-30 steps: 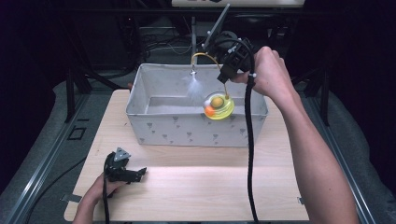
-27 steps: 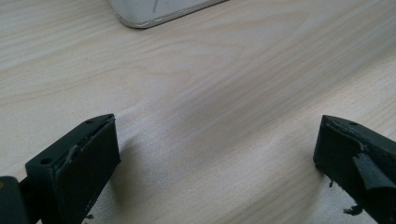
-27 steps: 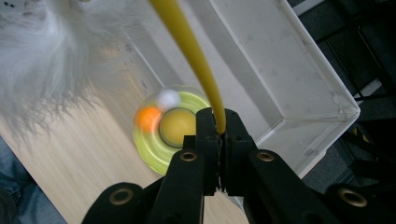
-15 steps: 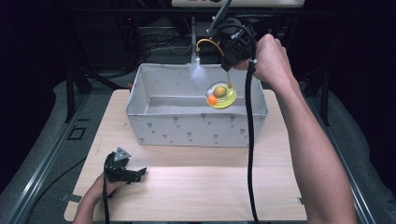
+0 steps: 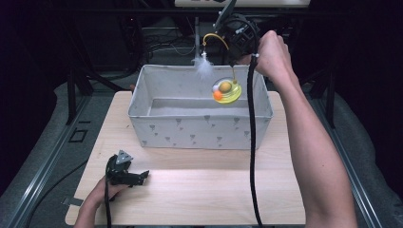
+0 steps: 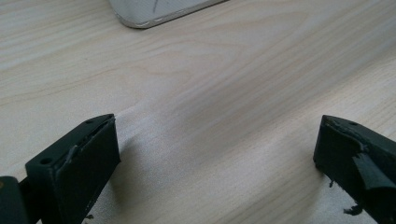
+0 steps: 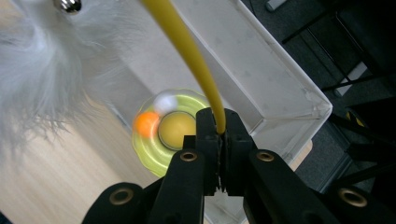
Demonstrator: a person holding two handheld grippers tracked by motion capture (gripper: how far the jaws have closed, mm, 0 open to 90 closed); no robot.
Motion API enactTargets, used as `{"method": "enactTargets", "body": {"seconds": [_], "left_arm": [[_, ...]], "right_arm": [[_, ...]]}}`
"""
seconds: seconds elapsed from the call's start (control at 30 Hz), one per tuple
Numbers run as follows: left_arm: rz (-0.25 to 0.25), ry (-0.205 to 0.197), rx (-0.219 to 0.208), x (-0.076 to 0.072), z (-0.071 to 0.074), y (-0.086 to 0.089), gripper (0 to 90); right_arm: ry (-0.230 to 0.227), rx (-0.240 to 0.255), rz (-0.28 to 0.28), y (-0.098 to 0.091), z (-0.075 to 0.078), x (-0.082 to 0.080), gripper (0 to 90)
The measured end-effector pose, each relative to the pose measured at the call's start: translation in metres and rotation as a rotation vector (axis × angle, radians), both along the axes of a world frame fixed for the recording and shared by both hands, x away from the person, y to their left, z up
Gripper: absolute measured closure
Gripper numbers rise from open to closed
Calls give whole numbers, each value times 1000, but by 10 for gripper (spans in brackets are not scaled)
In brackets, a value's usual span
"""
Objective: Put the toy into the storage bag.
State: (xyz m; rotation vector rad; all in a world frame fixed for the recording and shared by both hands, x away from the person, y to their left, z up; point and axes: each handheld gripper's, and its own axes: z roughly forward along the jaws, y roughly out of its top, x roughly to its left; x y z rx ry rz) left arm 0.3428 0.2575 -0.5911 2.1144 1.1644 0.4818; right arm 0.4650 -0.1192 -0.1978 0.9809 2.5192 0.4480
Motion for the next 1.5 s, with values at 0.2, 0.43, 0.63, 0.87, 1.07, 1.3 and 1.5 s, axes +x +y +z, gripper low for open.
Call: {"method": "enactTargets", "body": {"seconds": [0.2, 0.43, 0.63, 0.87, 1.07, 1.3, 1.5], "left_arm": [[4, -2, -6, 0, 0, 0, 2], [1, -1, -2, 0, 0, 0, 2], [4, -2, -6, 0, 0, 0, 2], [-1, -1, 0, 0, 0, 0, 2], [-1, -1, 1, 0, 0, 0, 2], [0, -2, -2, 0, 0, 0, 2], [1, -1, -2, 0, 0, 0, 2]], "right_arm": [[21, 15, -45, -7, -9, 15, 879], [31, 15, -97, -15, -26, 31, 879], [46, 21, -120, -21, -42, 41, 879], [55, 28, -139, -28, -62, 49, 880], [69, 30, -154, -33, -74, 55, 879], [102, 33, -173, -41, -92, 59, 879], [126, 39, -182, -48, -108, 60, 879]]}}
